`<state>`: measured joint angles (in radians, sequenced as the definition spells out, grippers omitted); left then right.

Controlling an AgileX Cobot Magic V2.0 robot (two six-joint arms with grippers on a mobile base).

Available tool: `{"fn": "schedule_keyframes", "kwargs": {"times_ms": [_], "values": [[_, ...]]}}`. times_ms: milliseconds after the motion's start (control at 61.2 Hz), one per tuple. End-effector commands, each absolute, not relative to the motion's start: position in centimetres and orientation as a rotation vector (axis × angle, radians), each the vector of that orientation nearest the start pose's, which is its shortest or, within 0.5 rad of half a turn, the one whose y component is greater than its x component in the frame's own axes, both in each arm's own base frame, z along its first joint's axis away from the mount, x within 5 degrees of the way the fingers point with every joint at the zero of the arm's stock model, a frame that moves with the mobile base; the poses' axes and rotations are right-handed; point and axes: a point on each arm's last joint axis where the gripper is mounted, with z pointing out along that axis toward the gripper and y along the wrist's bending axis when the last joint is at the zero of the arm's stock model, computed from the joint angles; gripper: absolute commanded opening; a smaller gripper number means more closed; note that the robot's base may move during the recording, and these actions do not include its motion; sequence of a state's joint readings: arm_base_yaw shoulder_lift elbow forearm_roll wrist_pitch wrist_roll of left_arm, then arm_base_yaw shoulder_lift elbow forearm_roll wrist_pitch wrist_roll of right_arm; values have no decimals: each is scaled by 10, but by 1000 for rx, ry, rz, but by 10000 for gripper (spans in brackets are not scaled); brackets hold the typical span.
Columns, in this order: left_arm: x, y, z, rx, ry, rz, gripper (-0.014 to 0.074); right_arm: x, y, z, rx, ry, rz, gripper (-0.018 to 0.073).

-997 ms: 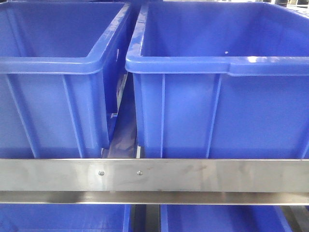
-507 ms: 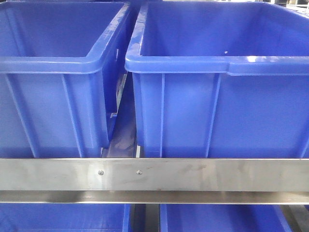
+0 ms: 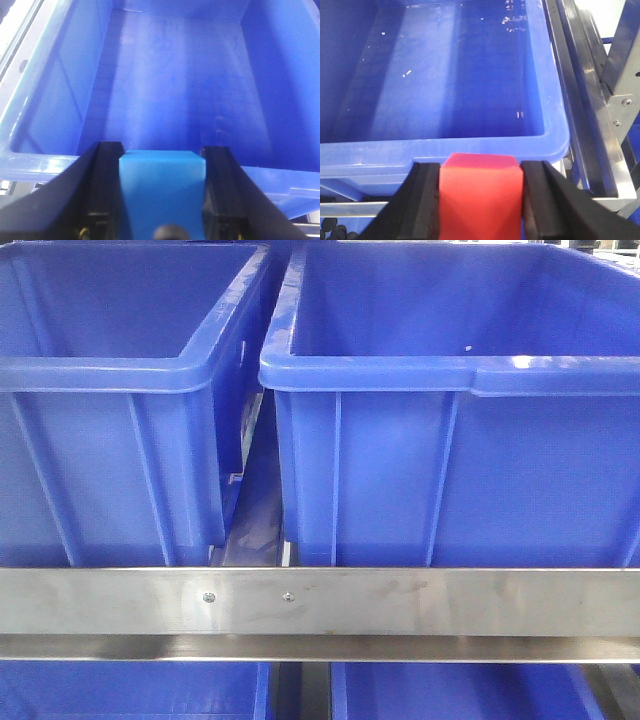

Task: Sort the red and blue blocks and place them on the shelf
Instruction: 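Lower the blue cube and red cube into two separate blue bins, then open both grippers to release the cubes inside the bins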

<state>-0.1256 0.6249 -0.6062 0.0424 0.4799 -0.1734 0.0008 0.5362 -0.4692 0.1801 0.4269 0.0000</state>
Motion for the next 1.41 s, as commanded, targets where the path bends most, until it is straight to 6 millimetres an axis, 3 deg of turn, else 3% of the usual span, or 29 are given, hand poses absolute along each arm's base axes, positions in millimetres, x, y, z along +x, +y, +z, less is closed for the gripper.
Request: {"fn": "schedule_keyframes", "kwargs": {"times_ms": [0, 1062, 1389], "values": [[127, -15, 339, -25, 1876, -172, 135, 114, 5, 308, 115, 1867, 172, 58], [128, -15, 341, -23, 1848, -176, 135, 114, 5, 309, 116, 1861, 171, 58], [139, -17, 354, -32, 1789, -201, 135, 123, 5, 333, 111, 1789, 172, 58]]}}
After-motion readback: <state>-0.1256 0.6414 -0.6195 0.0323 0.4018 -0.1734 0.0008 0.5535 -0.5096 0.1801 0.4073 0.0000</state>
